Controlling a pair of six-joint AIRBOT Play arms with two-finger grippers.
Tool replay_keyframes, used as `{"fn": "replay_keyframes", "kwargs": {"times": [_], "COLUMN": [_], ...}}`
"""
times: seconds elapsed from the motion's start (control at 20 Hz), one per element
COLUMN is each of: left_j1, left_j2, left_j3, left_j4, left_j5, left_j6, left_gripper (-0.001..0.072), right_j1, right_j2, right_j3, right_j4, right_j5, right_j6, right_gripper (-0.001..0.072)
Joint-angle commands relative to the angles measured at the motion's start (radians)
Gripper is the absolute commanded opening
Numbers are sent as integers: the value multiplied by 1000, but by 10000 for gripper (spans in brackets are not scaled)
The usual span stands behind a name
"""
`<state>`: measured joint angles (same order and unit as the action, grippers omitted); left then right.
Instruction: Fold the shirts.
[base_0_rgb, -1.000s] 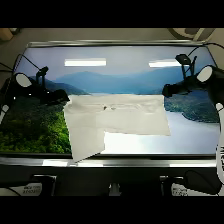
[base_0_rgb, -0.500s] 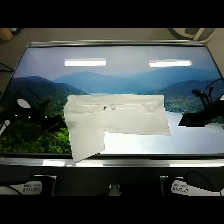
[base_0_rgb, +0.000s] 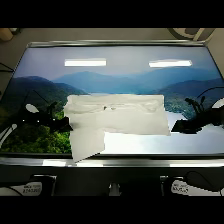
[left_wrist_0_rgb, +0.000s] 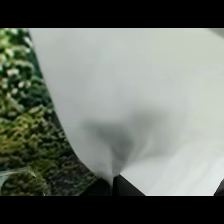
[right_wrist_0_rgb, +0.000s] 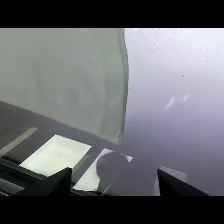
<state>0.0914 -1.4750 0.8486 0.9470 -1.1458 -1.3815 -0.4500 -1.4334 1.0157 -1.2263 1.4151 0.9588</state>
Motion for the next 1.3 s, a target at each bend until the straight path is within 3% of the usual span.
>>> {"fn": "replay_keyframes", "kwargs": {"times": [0.0, 0.15, 0.35, 0.45, 0.5, 0.55, 0.75, 0.85, 0.95, 1.05, 1.15, 1.25], "left_j1": [-11, -18, -18, -18, -18, -16, -2, 3, 3, 3, 2, 3], "left_j2": [26, 89, 151, 164, 168, 177, 325, 442, 552, 647, 741, 811], "left_j3": [-2, -2, -2, 0, 6, 23, 268, 522, 799, 985, 1055, 1054], "left_j4": [-7, -6, -6, -6, -6, -5, -5, -5, 7, 47, 54, 61], "left_j5": [-8, -13, -5, 0, -6, -14, -8, 11, 61, 190, 307, 331], "left_j6": [18, 32, 51, 50, 50, 50, 37, -19, -21, -21, -21, -21], "left_gripper": [26, 26, 26, 27, 26, 26, 24, 25, 25, 25, 25, 25], "right_j1": [0, 0, 19, 68, 94, 110, 116, 116, 116, 116, 116, 116], "right_j2": [-11, -40, -80, -100, -101, -97, 42, 229, 439, 642, 822, 915], "right_j3": [-91, -127, -127, -127, -126, -116, 113, 340, 563, 678, 691, 691], "right_j4": [56, 174, 194, 193, 191, 193, 205, 204, 201, 193, 127, 45], "right_j5": [-84, -158, -195, -197, -216, -203, -27, -61, -143, -335, -533, -579], "right_j6": [-8, -48, -34, -40, -48, -48, -85, -87, -81, -120, -130, -87], "right_gripper": [580, 568, 543, 379, 138, 26, 24, 24, 25, 25, 24, 24]}}
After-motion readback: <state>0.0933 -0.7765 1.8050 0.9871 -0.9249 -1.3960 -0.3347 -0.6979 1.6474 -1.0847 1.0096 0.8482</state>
